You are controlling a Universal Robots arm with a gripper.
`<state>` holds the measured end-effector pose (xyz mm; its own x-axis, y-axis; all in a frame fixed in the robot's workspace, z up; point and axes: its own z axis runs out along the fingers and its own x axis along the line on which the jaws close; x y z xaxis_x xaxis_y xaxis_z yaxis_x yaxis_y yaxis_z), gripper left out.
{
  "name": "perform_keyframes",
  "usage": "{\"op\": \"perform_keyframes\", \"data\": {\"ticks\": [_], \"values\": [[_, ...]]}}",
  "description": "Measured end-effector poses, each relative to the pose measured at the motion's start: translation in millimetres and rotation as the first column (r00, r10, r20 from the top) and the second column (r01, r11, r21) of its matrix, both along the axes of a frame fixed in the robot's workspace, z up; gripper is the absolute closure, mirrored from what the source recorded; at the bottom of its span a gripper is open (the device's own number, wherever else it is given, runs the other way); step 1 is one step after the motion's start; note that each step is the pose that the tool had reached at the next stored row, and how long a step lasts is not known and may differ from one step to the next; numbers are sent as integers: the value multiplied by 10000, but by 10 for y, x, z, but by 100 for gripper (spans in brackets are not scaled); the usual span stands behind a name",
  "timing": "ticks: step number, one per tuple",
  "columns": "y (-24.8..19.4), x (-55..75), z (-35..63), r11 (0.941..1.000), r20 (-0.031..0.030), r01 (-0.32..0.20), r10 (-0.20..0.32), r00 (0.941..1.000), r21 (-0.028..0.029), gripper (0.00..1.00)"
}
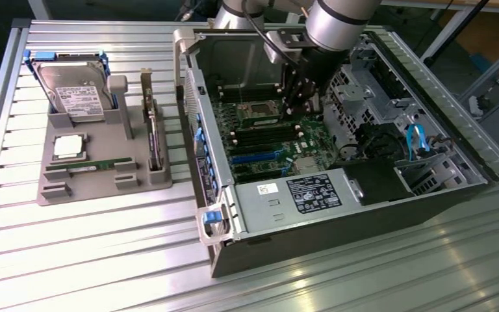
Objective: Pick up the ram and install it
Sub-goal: 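Insert the ram into the slot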
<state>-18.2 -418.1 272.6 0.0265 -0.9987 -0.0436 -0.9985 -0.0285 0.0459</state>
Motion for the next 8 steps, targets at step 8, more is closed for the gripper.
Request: {"op": "perform_keyframes", "data": {"ticks": [8], "values": [[0, 0, -147, 10000, -1, 0, 0, 10000, -1, 88]]}}
